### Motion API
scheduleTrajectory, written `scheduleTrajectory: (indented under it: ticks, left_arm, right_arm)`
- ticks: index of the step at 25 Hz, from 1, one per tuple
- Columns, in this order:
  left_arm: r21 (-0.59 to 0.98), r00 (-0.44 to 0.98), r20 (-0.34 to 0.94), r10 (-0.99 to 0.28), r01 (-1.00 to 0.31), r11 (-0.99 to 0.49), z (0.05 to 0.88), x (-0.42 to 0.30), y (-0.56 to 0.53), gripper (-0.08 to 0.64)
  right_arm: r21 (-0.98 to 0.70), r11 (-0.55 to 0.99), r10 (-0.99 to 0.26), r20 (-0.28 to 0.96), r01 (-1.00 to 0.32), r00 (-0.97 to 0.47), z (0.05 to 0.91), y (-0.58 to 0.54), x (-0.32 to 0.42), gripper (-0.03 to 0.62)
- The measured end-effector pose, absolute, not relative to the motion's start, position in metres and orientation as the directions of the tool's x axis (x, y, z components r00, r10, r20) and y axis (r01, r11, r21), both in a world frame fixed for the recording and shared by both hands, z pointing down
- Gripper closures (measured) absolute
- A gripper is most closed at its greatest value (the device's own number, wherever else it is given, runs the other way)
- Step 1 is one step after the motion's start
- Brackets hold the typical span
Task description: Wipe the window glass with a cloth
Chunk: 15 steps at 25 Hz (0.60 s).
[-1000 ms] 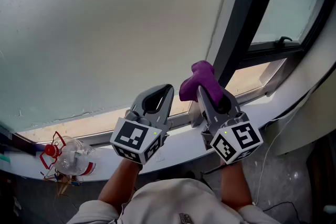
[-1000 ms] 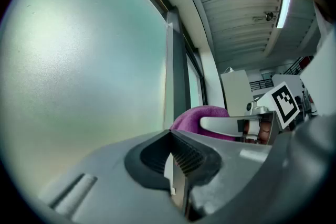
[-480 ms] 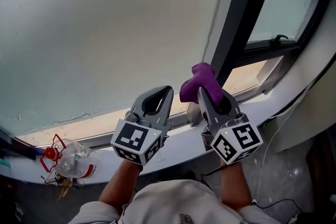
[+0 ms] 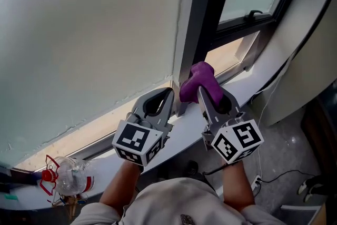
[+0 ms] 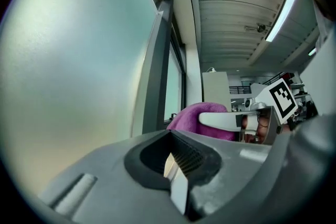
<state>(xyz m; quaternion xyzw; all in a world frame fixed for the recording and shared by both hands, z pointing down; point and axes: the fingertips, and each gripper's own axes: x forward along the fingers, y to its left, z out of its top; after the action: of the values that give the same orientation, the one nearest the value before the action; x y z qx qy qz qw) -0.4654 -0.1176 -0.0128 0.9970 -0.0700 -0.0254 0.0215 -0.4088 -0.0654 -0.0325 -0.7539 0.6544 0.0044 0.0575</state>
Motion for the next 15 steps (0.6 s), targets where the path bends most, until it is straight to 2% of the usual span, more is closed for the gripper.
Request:
scheduleTrajectory:
  ticks: [7, 15]
  left_arm:
    - [0.052, 0.999, -0.019, 0.028, 0.028, -0.998, -0.003, -0.395, -0.06, 0.56]
    - [0.032, 0.996, 0.052, 0.074, 0.072, -0.997, 0.013, -0.302, 0.011, 0.56]
  right_arm:
    - [-0.1, -0.313, -0.945, -0.067, -0.944, 0.321, -0.023, 0.004, -0.345, 0.508]
    - [-0.159, -0.376, -0.919, -0.063, -0.913, 0.389, -0.004, 0.084, -0.249, 0.506]
